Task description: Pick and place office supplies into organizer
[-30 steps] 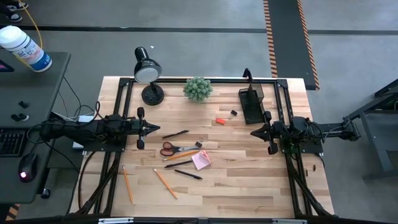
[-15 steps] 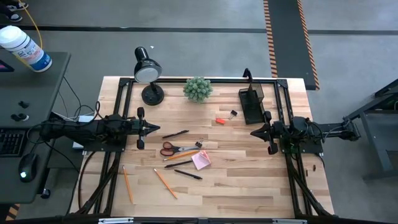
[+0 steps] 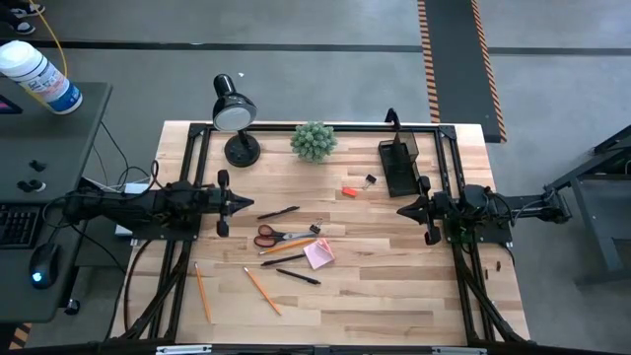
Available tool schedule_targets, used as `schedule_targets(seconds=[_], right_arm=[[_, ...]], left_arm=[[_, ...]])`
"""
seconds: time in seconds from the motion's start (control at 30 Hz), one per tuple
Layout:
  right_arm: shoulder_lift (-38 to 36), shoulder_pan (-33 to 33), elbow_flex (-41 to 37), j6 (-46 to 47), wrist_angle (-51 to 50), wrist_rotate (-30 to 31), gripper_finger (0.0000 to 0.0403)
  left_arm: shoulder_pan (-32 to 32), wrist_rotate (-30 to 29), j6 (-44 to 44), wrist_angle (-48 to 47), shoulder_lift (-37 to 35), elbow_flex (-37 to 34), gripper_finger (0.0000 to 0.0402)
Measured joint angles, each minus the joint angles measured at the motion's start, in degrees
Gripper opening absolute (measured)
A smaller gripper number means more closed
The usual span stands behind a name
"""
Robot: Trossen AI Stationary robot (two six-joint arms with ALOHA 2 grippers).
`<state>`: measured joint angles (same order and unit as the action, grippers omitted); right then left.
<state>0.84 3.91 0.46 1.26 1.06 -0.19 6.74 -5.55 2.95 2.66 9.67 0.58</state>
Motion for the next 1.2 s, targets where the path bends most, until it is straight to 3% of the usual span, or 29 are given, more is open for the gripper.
schedule_targets(seconds=[0.27,0.77,1.07,1.2], right_arm=[[0.0,0.0,0.0,-6.8,1.1,0.2,0.0],[0.0,0.0,0.0,-10.7,4.3,0.1,0.0],[0.0,0.0,0.0,-7.4,4.5,0.0,0.0],[0.0,0.0,0.0,-8.9,8.4,-0.1,0.0]], left_arm=[[0.0,-0.1,-3.2,1.4,0.0,0.0,0.0001],[0.0,-11.8,1.8,3.0,0.0,0.0,0.0001],[0.0,-13.1,-0.4,4.6,0.0,0.0,0.0001],[0.0,-9.9,2.6,12.0,0.0,0.0,0.0001]])
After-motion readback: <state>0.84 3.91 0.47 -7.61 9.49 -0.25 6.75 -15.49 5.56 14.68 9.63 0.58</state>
